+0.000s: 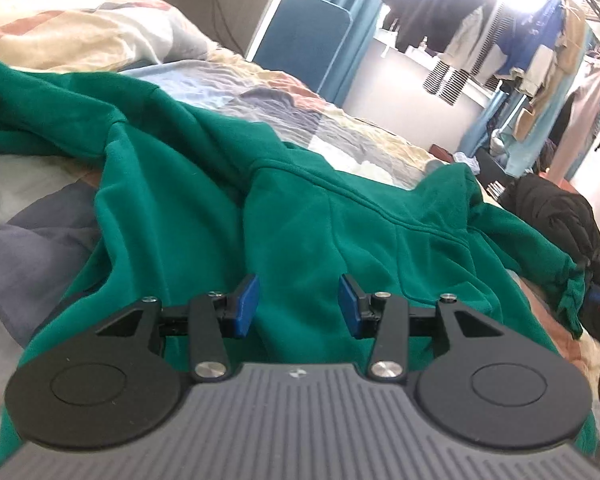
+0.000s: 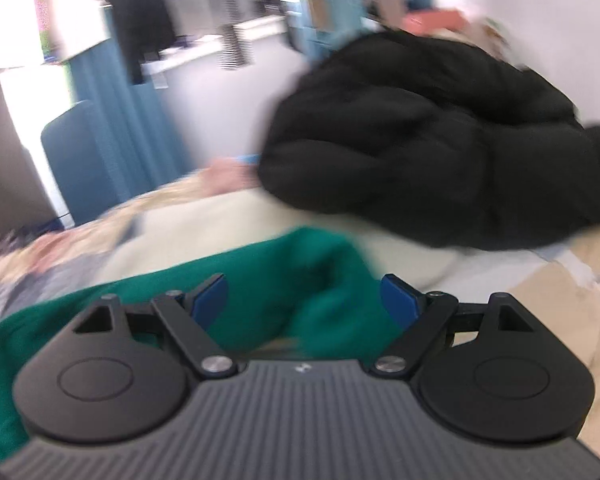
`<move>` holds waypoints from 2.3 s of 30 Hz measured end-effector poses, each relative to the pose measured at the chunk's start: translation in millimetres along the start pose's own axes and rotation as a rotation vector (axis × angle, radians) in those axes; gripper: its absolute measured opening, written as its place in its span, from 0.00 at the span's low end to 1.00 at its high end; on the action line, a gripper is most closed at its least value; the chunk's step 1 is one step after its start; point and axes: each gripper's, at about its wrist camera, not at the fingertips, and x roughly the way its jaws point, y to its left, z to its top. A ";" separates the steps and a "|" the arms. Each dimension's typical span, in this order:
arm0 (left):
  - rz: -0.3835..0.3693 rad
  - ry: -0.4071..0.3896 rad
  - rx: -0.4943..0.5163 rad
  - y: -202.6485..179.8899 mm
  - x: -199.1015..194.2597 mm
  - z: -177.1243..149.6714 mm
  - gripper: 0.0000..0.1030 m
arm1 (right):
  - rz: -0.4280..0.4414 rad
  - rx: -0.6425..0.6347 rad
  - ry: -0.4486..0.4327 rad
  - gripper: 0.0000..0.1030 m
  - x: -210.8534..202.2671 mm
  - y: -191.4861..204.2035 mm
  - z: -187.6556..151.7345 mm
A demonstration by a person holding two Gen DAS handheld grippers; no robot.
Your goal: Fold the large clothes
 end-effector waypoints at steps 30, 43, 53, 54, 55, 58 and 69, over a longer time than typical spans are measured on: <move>0.084 -0.051 -0.042 3.5 -41.5 15.9 0.50 | 0.065 -0.615 -0.238 0.22 -125.0 120.3 65.4; -0.017 -0.117 -0.080 27.3 -102.4 22.1 0.50 | 0.353 -0.992 -0.276 0.23 -243.5 305.2 -63.1; -0.025 -0.122 -0.186 66.9 -101.3 30.6 0.50 | 0.516 -1.073 0.015 0.25 -219.3 383.9 -242.2; -0.029 -0.119 -0.191 69.1 -99.5 31.0 0.50 | 0.513 -1.071 0.047 0.25 -213.7 385.8 -251.4; -0.029 -0.116 -0.196 71.0 -98.0 31.0 0.50 | 0.512 -1.073 0.064 0.25 -209.5 386.4 -257.7; -0.051 -0.112 -0.215 75.2 -93.8 32.7 0.50 | 0.524 -1.078 0.071 0.28 -204.2 382.7 -251.6; -0.120 -0.100 -0.194 59.9 -87.4 31.4 0.51 | 0.577 -1.077 0.134 0.87 -225.6 338.5 -215.5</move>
